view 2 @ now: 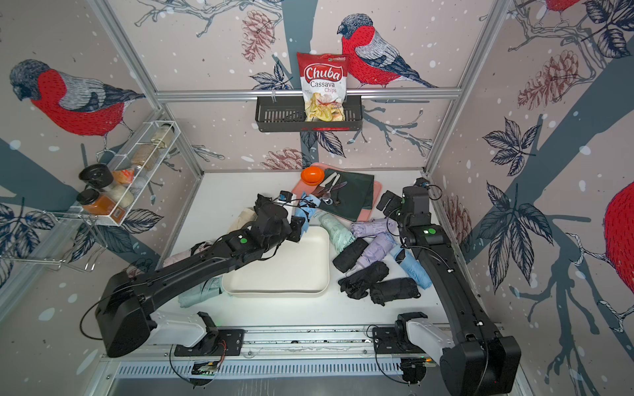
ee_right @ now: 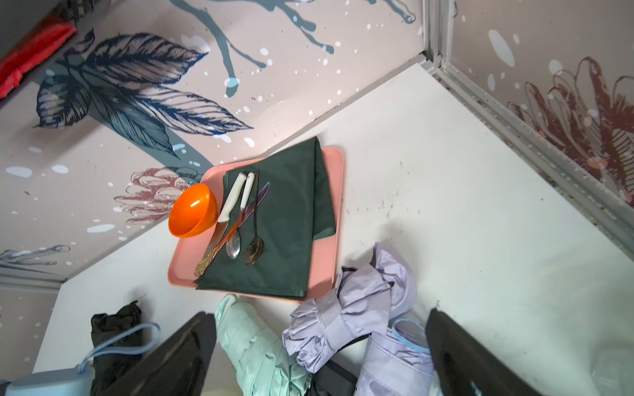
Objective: Put the umbrella into the storage box
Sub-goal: Place the umbrella in the storage box.
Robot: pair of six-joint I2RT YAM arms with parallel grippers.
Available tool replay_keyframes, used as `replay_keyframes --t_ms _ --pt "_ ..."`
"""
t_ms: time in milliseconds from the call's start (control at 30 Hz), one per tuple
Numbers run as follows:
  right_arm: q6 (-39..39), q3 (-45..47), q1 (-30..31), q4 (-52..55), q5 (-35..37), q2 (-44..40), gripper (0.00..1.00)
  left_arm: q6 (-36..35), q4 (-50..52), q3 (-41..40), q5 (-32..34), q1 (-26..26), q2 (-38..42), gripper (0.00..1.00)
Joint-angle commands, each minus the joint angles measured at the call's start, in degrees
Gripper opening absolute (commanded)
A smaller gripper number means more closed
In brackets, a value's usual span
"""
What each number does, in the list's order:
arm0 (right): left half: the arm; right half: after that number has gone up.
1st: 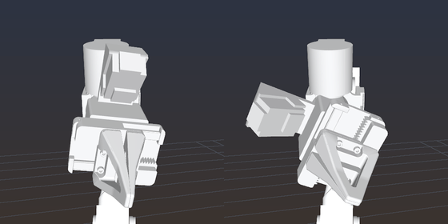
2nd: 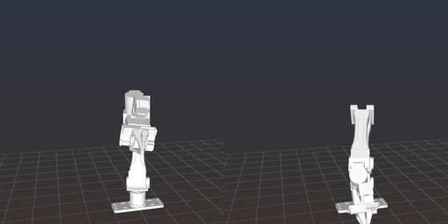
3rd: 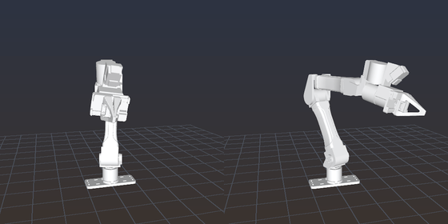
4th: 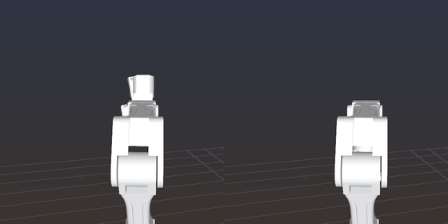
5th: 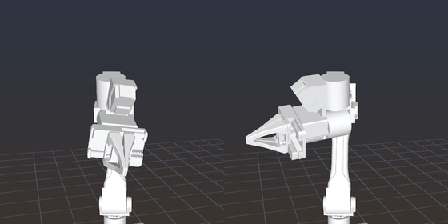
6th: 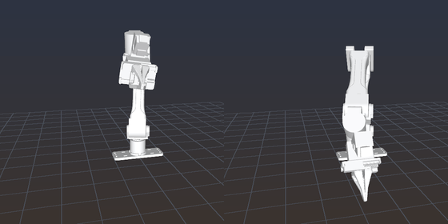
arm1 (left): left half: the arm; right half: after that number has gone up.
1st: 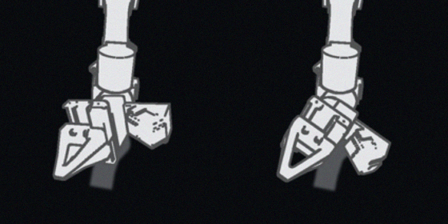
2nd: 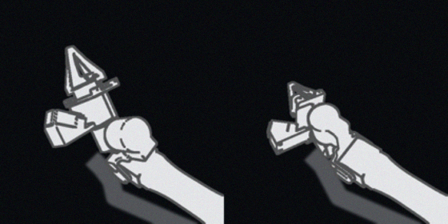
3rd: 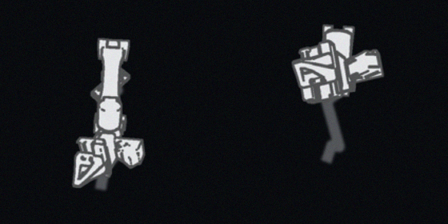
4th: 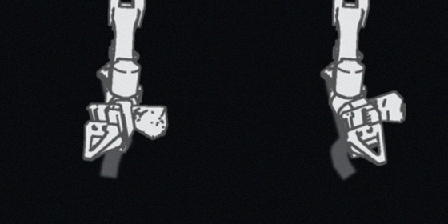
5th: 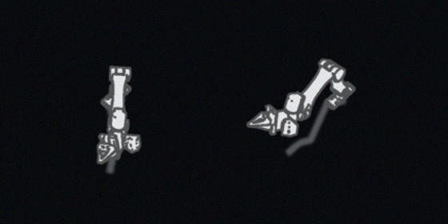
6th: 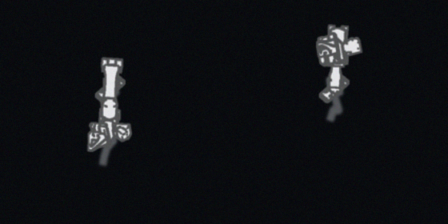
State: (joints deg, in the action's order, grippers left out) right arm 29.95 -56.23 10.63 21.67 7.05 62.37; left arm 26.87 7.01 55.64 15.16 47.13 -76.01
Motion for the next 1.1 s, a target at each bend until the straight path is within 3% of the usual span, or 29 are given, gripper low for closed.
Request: replay_keyframes --t_ms 0,267,367,567,1067 --pt "0.88 1.36 1.68 -0.33 2.90 0.65 1.00 11.41 -4.32 -5.22 4.72 -0.11 3.33 0.00" --pt "1.31 5.49 7.65 -0.41 5.17 0.56 1.00 23.75 -14.41 -16.65 -1.67 0.34 3.45 0.00" --pt "1.59 7.53 9.13 -0.51 5.06 -0.04 1.00 26.30 -17.42 -19.02 -0.27 2.46 2.77 0.00" --pt "1.61 9.13 9.85 -2.06 4.77 -0.95 1.00 28.84 -19.95 -18.88 1.70 6.05 -0.91 0.00" --pt "1.10 8.64 9.93 -2.60 5.09 1.64 1.00 31.04 -24.03 -16.29 -4.69 7.80 -11.65 0.00"
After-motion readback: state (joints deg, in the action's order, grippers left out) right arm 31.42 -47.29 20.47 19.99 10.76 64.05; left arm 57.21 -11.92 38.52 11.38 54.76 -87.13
